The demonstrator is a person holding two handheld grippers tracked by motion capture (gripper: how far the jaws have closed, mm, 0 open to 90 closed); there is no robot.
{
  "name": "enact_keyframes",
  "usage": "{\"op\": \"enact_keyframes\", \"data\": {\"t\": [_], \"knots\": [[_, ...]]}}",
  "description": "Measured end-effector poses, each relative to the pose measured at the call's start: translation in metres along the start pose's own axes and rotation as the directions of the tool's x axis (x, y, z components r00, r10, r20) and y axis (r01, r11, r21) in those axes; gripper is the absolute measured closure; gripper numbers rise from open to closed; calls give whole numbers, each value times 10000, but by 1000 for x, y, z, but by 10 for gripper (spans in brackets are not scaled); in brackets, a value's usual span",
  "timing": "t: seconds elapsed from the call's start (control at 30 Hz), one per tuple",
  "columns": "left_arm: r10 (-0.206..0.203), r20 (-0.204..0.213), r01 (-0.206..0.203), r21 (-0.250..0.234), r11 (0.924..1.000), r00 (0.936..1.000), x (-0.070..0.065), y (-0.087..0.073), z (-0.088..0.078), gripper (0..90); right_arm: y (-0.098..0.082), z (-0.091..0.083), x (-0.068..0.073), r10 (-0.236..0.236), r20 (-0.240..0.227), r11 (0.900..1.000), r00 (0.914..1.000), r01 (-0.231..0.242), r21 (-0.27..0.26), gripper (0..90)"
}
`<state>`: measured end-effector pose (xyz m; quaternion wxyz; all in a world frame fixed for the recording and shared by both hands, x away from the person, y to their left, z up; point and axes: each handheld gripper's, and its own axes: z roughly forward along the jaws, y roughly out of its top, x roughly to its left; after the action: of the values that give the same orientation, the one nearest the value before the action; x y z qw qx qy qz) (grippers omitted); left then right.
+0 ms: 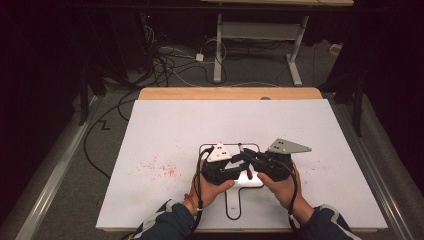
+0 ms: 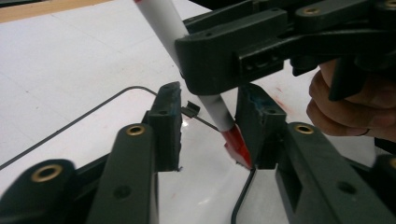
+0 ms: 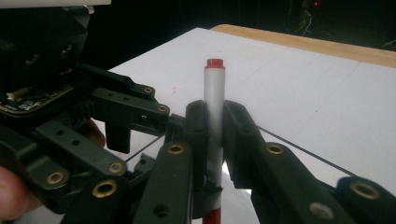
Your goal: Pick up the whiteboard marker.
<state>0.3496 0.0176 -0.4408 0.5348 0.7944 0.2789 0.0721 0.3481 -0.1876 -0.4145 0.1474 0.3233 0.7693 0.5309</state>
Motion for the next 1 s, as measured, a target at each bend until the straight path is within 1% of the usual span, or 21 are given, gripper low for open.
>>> {"op": "enact_keyframes", "data": {"t": [0.03,0.07,0.1,0.13,0.27,0.33,0.37,0.4,0.43,0.47,0.53,0.57,0.6,0.67,0.73,0.8,0.83,0.87,0.93,0.97,1.0], "knots": [[2,-51,-2,6,10000,10000,1,1,0,614,0,0,0,0,0,10000,10000,0,0,813],[10,-36,-10,11,10000,10000,1,1,1,663,0,0,2,-9,-2,10000,10000,9,-32,813],[65,-17,-65,11,10000,10000,2,1,1,663,0,0,2,-9,-2,10000,10000,9,-32,813],[147,-30,-147,34,9999,9999,2,2,1,705,0,-1,3,-95,79,9999,9999,95,-37,813],[472,-223,-467,220,9987,9986,2,3,1,754,1,-2,3,-232,151,9997,9996,233,-88,811],[794,-432,-781,292,9965,9959,7,5,-2,782,1,-3,4,-234,171,9996,9996,237,-140,808],[794,-432,-781,292,9965,9959,7,5,-2,783,1,-3,4,-234,171,9996,9996,237,-140,808],[1202,-553,-1179,436,9921,9912,12,5,-4,784,2,-4,5,-289,307,9994,9991,295,-196,736],[1202,-553,-1179,436,9921,9912,12,5,-4,784,2,-5,4,-226,391,9994,9990,236,-262,722],[1407,-612,-1382,427,9895,9882,16,4,-6,784,2,-5,4,-226,391,9994,9990,236,-262,722],[1493,-668,-1479,261,9887,9865,27,1,-10,784,3,-10,2,-177,699,9991,9974,204,-377,635],[1541,-669,-1531,199,9880,9858,34,-1,-13,784,4,-14,0,-117,766,9990,9970,151,-430,626],[1633,-716,-1624,176,9866,9840,42,-4,-16,785,3,-24,-5,-175,882,9984,9959,221,-516,590],[1726,-985,-1705,294,9849,9801,52,-7,-19,785,2,-28,-6,-244,960,9981,9951,296,-537,581],[1592,-1111,-1576,225,9872,9810,64,-10,-22,785,-3,-39,-11,-354,1059,9982,9937,403,-449,549],[1550,-1446,-1519,323,9879,9773,74,-12,-22,785,-6,-43,-13,-475,1117,9978,9926,524,-415,545],[1455,-1511,-1425,310,9893,9777,78,-14,-22,785,-8,-45,-13,-597,1148,9973,9916,642,-352,529],[1469,-1752,-1421,396,9891,9735,82,-15,-22,785,-13,-50,-13,-991,1339,9948,9860,1013,-95,520],[1493,-2026,-1428,466,9887,9678,87,-17,-22,785,-15,-52,-12,-1128,1300,9935,9851,1138,-1,517],[1542,-2217,-1456,550,9878,9628,89,-18,-21,785,-20,-56,-12,-1423,1353,9898,9805,1414,169,498],[1499,-2275,-1409,554,9885,9622,92,-19,-21,785,-20,-56,-12,-1423,1353,9898,9805,1414,169,498]]}}
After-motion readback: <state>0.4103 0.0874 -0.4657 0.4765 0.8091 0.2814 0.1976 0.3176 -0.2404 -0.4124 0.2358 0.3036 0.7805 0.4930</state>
